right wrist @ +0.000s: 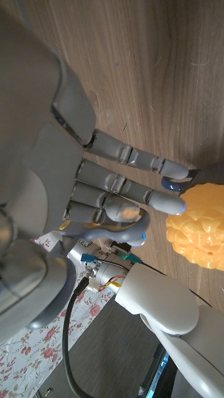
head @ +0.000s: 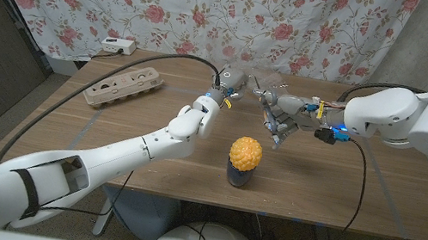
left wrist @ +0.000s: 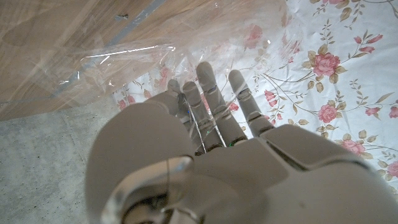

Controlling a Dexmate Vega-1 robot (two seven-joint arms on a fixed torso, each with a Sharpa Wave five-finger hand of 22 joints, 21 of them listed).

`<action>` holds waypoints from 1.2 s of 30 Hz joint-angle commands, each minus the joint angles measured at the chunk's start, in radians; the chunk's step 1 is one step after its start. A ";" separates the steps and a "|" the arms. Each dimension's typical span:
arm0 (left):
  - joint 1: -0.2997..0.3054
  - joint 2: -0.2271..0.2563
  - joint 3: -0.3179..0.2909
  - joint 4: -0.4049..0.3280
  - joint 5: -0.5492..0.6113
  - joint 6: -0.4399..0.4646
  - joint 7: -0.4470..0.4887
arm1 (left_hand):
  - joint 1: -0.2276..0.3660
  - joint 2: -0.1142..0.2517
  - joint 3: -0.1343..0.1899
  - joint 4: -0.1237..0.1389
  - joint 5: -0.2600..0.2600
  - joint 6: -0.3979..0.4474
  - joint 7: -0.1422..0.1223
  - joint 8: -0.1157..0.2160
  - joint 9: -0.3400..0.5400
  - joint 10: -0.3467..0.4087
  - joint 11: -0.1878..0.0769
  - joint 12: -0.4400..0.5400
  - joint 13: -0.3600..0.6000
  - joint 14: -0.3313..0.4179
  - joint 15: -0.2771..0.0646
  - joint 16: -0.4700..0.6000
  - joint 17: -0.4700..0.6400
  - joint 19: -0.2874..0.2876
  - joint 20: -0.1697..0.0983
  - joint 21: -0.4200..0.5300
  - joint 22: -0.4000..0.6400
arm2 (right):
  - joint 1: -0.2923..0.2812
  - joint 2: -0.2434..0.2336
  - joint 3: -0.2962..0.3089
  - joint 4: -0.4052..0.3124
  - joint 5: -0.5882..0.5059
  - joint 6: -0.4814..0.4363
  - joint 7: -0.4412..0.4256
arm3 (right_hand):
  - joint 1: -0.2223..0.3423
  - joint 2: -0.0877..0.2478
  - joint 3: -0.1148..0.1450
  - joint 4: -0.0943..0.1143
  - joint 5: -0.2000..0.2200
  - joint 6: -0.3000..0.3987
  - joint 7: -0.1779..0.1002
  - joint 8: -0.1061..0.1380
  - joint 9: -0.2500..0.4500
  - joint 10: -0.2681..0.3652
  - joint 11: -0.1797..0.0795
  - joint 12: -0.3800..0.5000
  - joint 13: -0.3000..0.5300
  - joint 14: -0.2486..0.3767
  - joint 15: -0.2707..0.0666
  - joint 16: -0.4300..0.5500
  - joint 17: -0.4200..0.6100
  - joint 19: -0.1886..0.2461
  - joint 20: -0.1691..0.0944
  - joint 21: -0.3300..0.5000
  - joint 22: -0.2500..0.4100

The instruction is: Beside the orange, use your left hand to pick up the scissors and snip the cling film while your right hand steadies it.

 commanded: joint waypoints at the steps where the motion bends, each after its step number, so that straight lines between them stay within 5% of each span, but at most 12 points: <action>1: 0.019 0.007 -0.008 -0.026 0.032 0.005 0.005 | -0.009 0.000 0.003 -0.008 0.008 0.012 0.002 -0.002 -0.001 0.013 0.002 0.004 0.003 0.000 -0.005 0.006 -0.003 -0.005 0.002 0.008 -0.004 | -0.008 -0.021 0.020 -0.004 0.008 -0.016 -0.007 | 0.013 0.002 -0.166 0.162 0.000 0.036 0.037 0.139 0.012 -0.003 0.003 -0.001 0.003 0.003 -0.008 0.001 0.004 0.008 -0.002 -0.003 0.005; 36: 0.062 -0.011 -0.012 -0.030 0.043 0.026 0.023 | -0.018 0.000 0.007 -0.012 0.009 0.012 0.001 -0.011 -0.003 0.013 0.001 0.000 0.002 -0.015 -0.005 0.027 -0.018 -0.019 0.001 0.040 -0.030 | -0.084 -0.085 0.078 0.003 0.026 0.063 0.014 | 0.025 0.011 -0.161 0.158 -0.001 0.055 0.034 0.131 -0.006 0.010 0.006 0.000 0.006 0.008 -0.009 -0.002 0.001 0.008 -0.001 -0.007 0.006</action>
